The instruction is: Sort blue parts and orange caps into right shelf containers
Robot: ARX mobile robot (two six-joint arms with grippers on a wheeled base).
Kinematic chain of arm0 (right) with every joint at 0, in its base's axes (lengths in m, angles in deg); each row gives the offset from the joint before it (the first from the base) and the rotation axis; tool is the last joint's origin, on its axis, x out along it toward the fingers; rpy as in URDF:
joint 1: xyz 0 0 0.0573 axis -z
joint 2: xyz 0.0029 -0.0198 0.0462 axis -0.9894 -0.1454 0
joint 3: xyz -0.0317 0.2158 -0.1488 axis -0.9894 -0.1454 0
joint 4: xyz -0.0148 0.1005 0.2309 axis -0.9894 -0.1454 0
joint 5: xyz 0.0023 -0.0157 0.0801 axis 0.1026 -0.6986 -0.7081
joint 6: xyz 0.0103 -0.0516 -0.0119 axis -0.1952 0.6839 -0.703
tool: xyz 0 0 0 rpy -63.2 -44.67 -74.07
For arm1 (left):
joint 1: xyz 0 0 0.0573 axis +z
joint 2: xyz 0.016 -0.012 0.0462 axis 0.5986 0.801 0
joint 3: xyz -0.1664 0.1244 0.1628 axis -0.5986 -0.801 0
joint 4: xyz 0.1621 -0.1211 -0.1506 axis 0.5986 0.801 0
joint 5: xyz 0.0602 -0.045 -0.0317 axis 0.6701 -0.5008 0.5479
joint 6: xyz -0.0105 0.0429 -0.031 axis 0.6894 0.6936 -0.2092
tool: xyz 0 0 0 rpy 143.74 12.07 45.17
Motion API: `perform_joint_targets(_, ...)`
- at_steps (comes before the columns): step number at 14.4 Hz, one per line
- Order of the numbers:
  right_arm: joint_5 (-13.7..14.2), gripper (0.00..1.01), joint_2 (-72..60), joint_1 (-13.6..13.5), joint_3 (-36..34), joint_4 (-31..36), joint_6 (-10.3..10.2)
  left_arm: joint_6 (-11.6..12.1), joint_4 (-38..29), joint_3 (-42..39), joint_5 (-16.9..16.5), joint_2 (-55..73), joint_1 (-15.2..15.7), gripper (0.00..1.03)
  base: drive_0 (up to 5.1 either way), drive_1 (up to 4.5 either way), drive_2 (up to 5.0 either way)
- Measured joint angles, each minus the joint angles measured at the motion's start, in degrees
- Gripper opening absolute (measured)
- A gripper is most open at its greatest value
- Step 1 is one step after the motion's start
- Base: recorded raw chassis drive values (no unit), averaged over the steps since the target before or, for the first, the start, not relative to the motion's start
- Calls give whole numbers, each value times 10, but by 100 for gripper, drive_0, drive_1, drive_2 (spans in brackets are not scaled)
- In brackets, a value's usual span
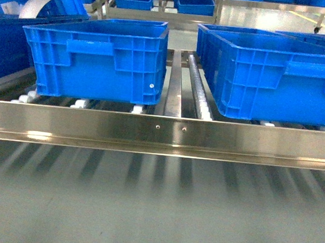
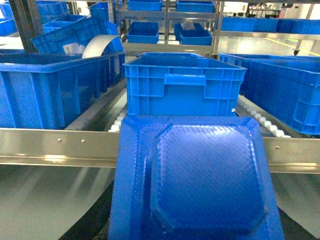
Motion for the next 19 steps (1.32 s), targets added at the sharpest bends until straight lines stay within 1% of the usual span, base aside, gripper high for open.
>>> perform_joint_targets(13,0,42,0,0,0,2,0,0,-1,0,1,0,0,43,0,433,-433)
perform_joint_targets(19,0,42,0,0,0,1,0,0,0,0,0,0,0,43,0,0,0)
